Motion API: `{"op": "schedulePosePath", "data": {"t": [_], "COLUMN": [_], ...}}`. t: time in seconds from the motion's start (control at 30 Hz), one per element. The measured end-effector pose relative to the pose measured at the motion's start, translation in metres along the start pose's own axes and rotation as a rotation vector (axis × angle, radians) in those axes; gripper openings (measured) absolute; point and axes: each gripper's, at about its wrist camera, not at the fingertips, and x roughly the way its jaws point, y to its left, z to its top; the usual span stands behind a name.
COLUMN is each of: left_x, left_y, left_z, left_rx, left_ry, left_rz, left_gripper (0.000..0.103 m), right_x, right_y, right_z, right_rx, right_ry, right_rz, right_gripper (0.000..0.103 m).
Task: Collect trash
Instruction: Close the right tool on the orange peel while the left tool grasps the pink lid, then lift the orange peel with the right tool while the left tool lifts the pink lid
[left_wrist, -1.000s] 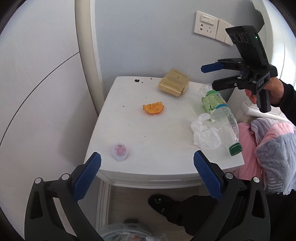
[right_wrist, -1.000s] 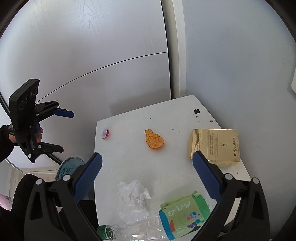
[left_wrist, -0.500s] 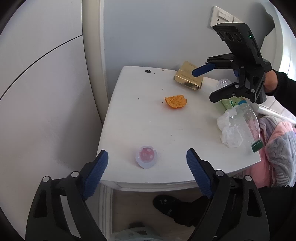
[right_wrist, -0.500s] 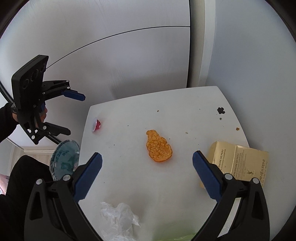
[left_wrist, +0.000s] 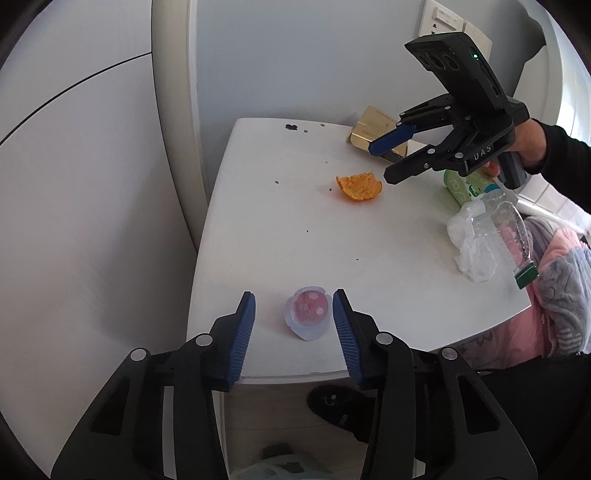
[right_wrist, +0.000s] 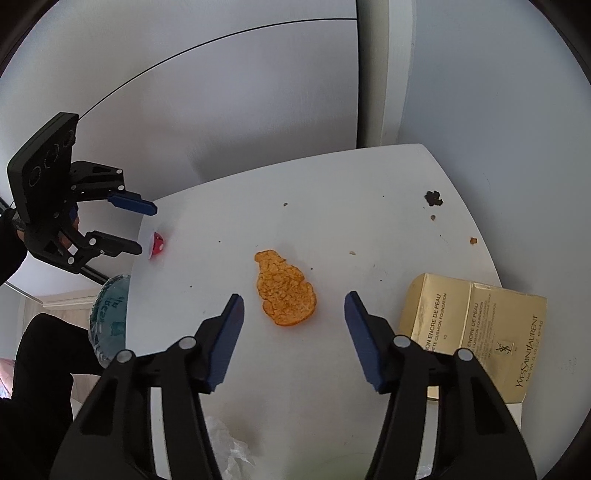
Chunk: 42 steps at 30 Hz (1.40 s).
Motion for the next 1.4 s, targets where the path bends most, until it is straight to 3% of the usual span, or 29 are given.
{"op": "schedulePosePath", "data": {"t": [0.33, 0.4, 0.57, 0.67, 0.77, 1.1, 1.4], "left_x": [0.007, 0.007, 0.008, 0.011, 0.011, 0.012, 0.001], "left_y": [0.006, 0.006, 0.002, -0.001, -0.002, -0.005, -0.010], "left_z": [-0.004, -0.004, -0.007, -0.008, -0.007, -0.009, -0.008], "left_rx": [-0.007, -0.006, 0.013, 0.023, 0.024, 0.019, 0.008], "left_ry": [-0.004, -0.006, 0.002, 0.007, 0.004, -0.011, -0.030], "left_rz": [-0.002, -0.002, -0.002, 0.004, 0.003, 0.004, 0.000], "left_gripper": [0.033, 0.026, 0.021, 0.014, 0.008, 0.007, 0.006], "right_x": [0.014, 0.015, 0.020, 0.024, 0.027, 0.032, 0.020], "right_y": [-0.002, -0.002, -0.001, 0.003, 0.006, 0.017, 0.018], "right_z": [0.005, 0.005, 0.006, 0.009, 0.012, 0.013, 0.013], "right_rx": [0.025, 0.027, 0.020, 0.012, 0.003, -0.045, -0.030], "right_ry": [0.075, 0.082, 0.106, 0.121, 0.133, 0.139, 0.106], "right_rz": [-0.021, -0.026, -0.039, -0.046, -0.052, -0.087, -0.080], "right_gripper": [0.043, 0.042, 0.042, 0.042, 0.033, 0.010, 0.006]}}
